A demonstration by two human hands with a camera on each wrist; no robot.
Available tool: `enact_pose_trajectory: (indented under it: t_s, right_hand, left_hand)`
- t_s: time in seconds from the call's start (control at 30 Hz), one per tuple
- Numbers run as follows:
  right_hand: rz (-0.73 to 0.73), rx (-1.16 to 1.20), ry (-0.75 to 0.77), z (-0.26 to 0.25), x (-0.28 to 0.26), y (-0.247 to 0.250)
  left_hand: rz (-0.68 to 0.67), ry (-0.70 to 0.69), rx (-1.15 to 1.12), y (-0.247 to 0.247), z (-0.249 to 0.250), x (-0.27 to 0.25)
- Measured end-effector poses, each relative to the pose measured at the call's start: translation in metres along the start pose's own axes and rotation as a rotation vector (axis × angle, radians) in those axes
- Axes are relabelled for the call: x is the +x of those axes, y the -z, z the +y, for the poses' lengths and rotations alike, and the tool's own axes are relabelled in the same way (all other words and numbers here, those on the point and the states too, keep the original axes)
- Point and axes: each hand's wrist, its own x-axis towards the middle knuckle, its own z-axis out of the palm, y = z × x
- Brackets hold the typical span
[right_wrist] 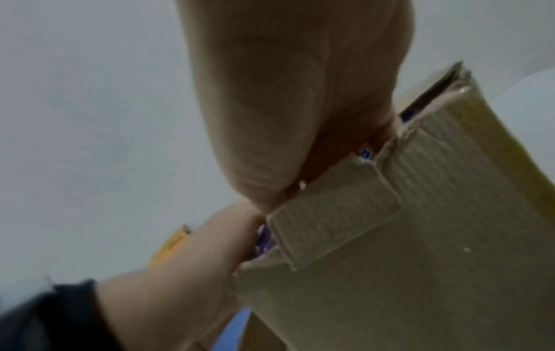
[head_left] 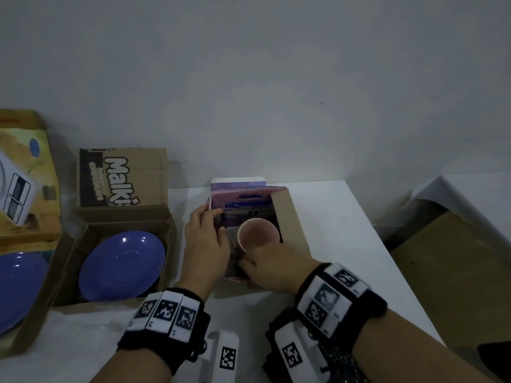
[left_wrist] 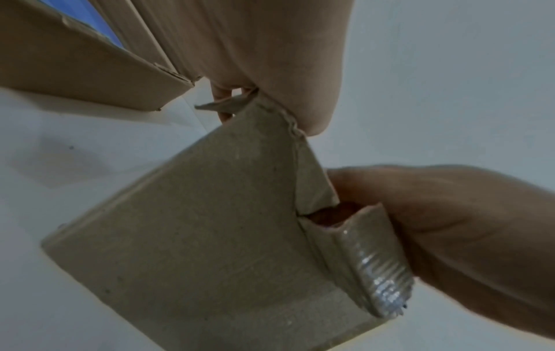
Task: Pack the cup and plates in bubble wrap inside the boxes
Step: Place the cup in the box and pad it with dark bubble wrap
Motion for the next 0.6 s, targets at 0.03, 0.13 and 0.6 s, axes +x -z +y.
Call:
enact_pose_trajectory:
  t_s: [0.03, 0.13, 0.6]
  right_hand:
    - [0.143, -0.028, 0.028, 0.001, -0.005, 0.003]
    - [0.519, -0.193, 0.018, 0.011, -0.017, 0.009]
    - [0.667, 0.379, -0.385, 0.062, -0.031, 0.003]
  left_hand:
    - [-0.001, -0.004, -0.002, 0.0, 0.0, 0.0]
    - [0.005, -0.015, 0.007, -0.001, 0.0, 0.0]
    - [-0.061, -0.022, 0.072, 0.003, 0.007, -0.004]
